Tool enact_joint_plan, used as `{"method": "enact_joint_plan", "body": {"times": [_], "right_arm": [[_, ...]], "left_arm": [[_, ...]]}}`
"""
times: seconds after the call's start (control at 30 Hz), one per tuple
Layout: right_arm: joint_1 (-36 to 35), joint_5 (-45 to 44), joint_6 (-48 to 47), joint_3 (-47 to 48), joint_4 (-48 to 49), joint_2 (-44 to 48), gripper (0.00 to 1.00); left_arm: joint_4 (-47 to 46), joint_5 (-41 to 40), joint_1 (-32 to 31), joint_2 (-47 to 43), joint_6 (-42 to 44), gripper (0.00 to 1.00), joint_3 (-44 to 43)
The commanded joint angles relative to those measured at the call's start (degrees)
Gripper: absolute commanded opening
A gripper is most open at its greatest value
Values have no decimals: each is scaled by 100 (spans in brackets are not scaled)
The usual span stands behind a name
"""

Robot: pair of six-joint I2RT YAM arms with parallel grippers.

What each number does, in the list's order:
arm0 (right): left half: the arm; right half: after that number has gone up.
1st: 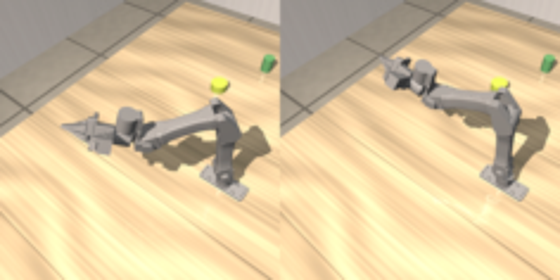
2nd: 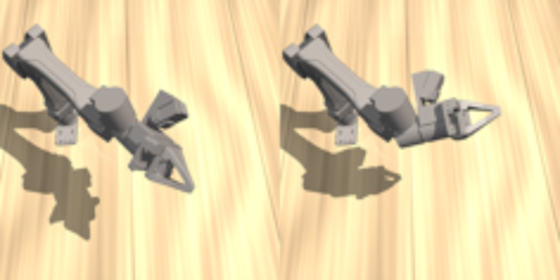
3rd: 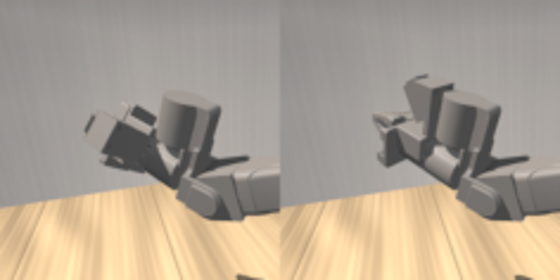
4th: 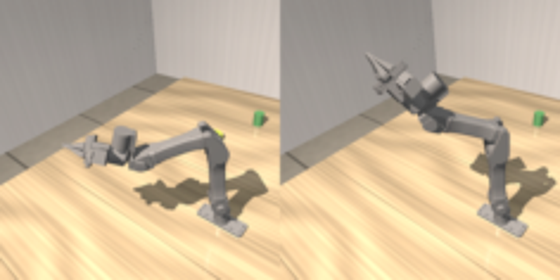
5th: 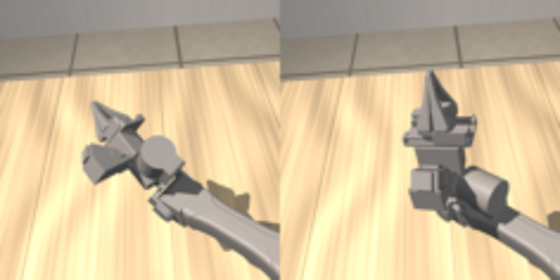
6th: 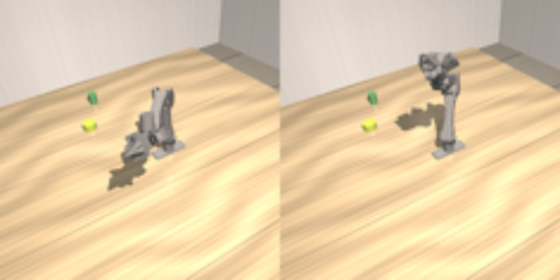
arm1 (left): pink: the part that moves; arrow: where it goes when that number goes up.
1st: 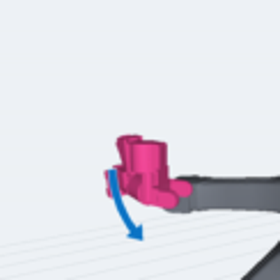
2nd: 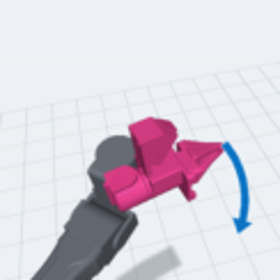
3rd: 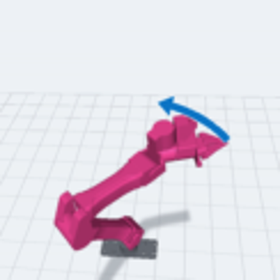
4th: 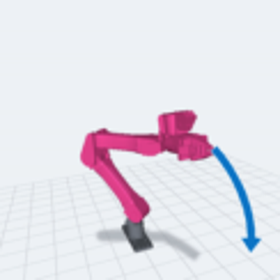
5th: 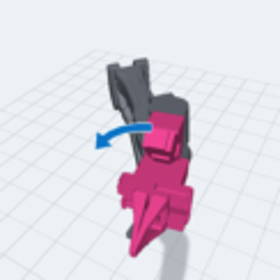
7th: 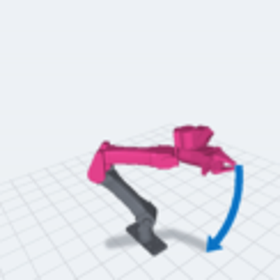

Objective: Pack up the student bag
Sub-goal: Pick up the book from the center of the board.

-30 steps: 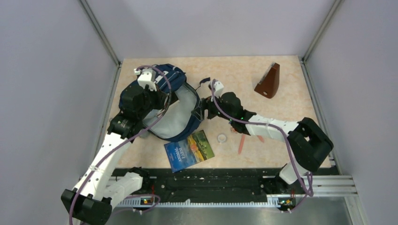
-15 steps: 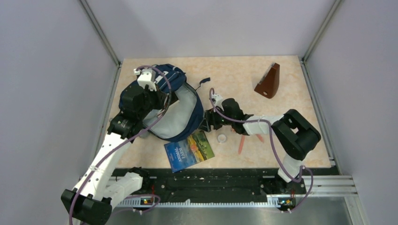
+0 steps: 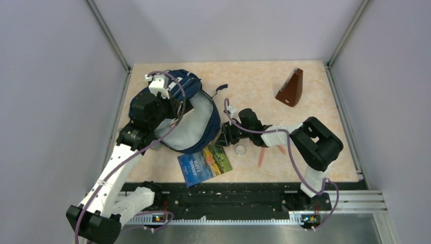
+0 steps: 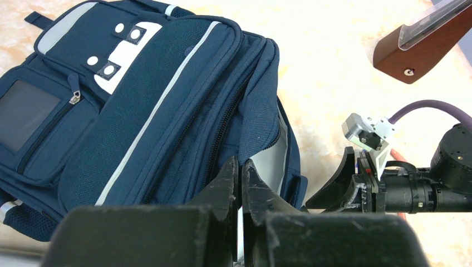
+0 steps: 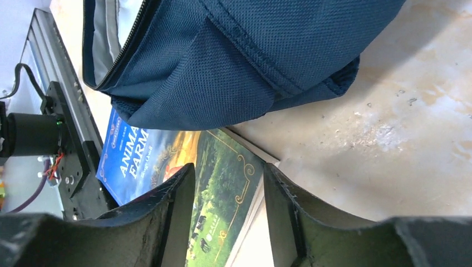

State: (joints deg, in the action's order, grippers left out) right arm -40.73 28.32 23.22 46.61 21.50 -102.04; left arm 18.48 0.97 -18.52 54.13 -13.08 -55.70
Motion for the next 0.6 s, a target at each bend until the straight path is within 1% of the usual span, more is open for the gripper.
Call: {"method": "enact_joint_plan", "body": {"times": [0.0,0.07,0.33,0.4,0.47,0.57], "right_arm": [[-130,325,60,246,276,-132,45],[-147,384,102,284,255,-157,42],[-189,491,210,140,340,-34,39],[-202,174,259,75,286,-4,39],[-199,-249,244,92,30,-9,40],[-201,-446,297,-41,206,23,41]], "left_arm": [[-644,-44,-11,-166,51,0,-108],[-644,-45,-10,-166,51,0,-108],[-640,-44,-10,-175,60,0,-108],[-644,-44,-10,-185,60,0,-113],[-639,-45,-6,-183,60,0,-115],[-644,-43,-7,-193,60,0,-108]]}}
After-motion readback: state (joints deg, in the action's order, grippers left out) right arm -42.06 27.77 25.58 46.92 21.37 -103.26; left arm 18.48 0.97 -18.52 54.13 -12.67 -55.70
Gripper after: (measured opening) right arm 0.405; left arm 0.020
